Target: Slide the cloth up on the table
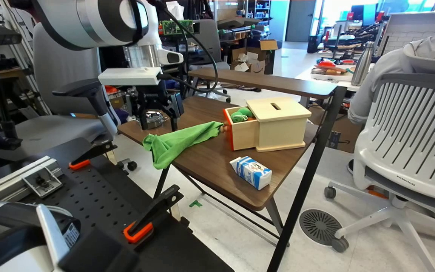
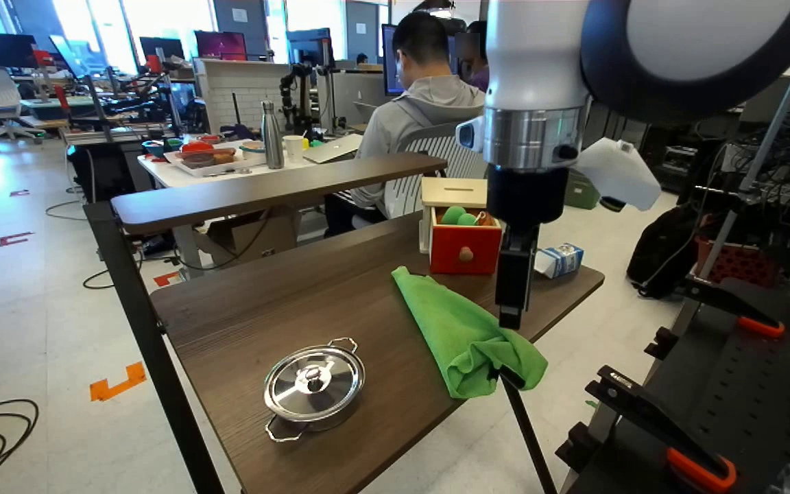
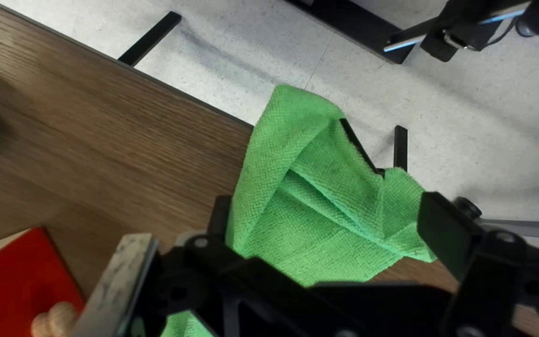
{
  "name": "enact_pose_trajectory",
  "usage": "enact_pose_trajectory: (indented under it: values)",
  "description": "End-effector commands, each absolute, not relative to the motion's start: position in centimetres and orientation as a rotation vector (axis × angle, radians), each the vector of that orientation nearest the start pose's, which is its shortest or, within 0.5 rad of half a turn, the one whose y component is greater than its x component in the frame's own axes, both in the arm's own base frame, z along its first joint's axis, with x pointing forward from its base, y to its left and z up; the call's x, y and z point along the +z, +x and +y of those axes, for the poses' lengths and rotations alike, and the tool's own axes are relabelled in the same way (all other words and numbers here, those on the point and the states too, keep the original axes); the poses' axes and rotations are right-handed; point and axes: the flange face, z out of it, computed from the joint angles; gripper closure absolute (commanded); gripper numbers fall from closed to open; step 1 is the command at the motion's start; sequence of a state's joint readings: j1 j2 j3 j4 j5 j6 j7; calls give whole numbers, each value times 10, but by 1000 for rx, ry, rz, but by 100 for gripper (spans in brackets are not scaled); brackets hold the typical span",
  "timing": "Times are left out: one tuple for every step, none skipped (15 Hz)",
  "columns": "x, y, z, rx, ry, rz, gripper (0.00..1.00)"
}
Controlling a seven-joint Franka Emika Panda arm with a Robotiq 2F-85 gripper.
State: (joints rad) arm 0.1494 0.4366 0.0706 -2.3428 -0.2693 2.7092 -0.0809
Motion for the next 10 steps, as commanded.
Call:
enact_pose_trajectory:
  values:
    - [114,508,133,125,-3115,-909,0]
    - [107,513,134,129,-3122,-916,0]
    - [100,519,135,133,-3131,-921,0]
    - [93,525,135,136,-3139,-920,0]
    - [87,530,134,139,-3145,-918,0]
    - [81,536,135,140,-3148,-920,0]
    - [74,542,135,140,-3153,-925,0]
    - [69,547,135,143,-3156,-927,0]
    - [63,552,136,145,-3158,-932,0]
    - [58,556,138,152,-3157,-936,0]
